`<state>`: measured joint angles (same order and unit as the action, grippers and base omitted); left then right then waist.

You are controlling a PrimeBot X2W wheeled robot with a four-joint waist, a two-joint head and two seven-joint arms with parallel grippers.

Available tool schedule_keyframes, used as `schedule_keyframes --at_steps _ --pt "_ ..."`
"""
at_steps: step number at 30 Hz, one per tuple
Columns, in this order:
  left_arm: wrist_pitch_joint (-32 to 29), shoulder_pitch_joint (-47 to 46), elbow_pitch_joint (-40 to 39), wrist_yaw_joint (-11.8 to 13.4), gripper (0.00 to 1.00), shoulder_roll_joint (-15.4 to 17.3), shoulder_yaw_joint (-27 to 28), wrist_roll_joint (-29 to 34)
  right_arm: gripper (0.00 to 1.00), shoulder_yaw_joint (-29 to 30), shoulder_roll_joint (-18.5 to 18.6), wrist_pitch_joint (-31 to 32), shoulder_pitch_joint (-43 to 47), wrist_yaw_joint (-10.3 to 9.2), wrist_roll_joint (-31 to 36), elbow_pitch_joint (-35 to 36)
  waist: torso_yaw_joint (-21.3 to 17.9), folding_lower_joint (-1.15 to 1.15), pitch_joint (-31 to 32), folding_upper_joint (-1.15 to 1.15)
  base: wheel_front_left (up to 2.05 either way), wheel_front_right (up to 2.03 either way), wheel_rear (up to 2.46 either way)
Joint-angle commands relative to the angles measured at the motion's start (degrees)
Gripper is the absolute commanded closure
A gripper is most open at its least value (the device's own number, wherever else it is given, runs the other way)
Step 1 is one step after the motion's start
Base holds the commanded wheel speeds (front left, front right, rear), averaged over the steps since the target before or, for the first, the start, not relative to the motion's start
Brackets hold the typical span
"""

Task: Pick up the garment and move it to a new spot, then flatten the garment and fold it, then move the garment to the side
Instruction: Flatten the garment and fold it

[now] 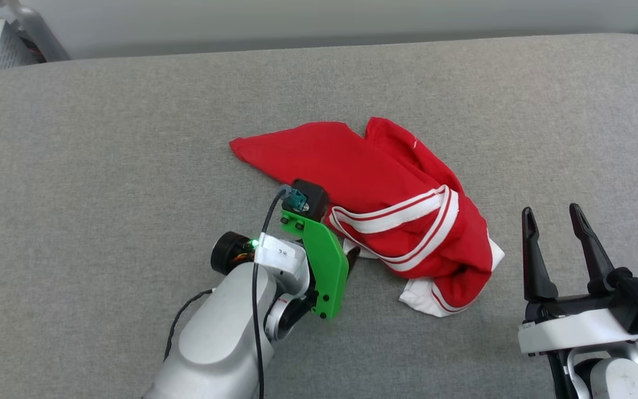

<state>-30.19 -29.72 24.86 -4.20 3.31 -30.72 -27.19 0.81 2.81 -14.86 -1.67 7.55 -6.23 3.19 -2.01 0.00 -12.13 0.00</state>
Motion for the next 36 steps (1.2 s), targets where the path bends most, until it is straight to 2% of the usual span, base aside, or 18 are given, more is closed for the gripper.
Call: schedule_keyframes --at_steps 1,6,13,14,15,20,24,30,36 --pt "0.79 -1.67 0.91 0.55 0.00 -0.28 0.20 0.24 0.00 -0.23 0.07 -0.14 -1.01 -0.06 -0.11 0.15 -1.56 0.00 -1.74 0.00 0.00 0.00 0.00" --pt "2.05 -4.03 4.59 0.78 0.00 -0.38 -0.75 -1.03 0.00 -0.61 0.07 -0.14 -1.75 -0.06 -0.43 0.16 -2.31 0.00 -3.35 0.00 0.00 0.00 0.00" --pt "0.98 -5.91 9.31 0.08 0.00 -0.42 -5.97 0.29 0.00 -0.87 0.07 -0.14 -2.72 -0.06 -0.84 0.05 -2.57 0.00 -4.61 0.00 0.00 0.00 0.00" --pt "0.83 -5.99 9.86 -0.12 0.40 -0.42 -6.64 0.50 0.00 -0.84 0.07 -0.14 -2.80 -0.06 -0.88 0.00 -2.50 0.00 -4.67 0.00 0.00 0.00 0.00" --pt "0.84 -6.02 10.46 -0.39 1.00 -0.42 -7.29 0.60 0.00 -0.85 0.07 -0.14 -2.90 -0.06 -0.90 -0.09 -2.40 0.00 -4.67 0.00 0.00 0.00 0.00" --pt "2.91 -5.66 12.36 -0.88 1.00 -0.42 -7.99 -0.28 0.00 -0.59 0.07 -0.14 -2.93 -0.06 -0.73 -0.44 -1.41 0.00 -3.51 0.00 0.00 0.00 0.00" --pt "7.13 -5.66 13.11 0.22 1.00 0.21 -6.58 -0.47 0.00 -0.17 0.07 -0.14 -2.52 -0.06 -0.32 -0.70 -0.22 0.00 -1.33 0.00 0.00 0.00 0.00" --pt "14.78 -5.22 11.46 1.98 1.00 3.56 -3.77 -0.13 0.00 0.77 0.07 -0.14 -0.85 -0.06 -0.08 -1.16 2.51 0.00 2.77 0.00 0.00 0.00 0.00" --pt "21.54 -2.83 6.09 3.66 1.00 8.44 -0.89 0.27 0.00 1.12 0.07 -0.14 1.30 -0.06 -0.35 -1.78 5.47 0.00 6.74 0.00 0.00 0.00 0.00"
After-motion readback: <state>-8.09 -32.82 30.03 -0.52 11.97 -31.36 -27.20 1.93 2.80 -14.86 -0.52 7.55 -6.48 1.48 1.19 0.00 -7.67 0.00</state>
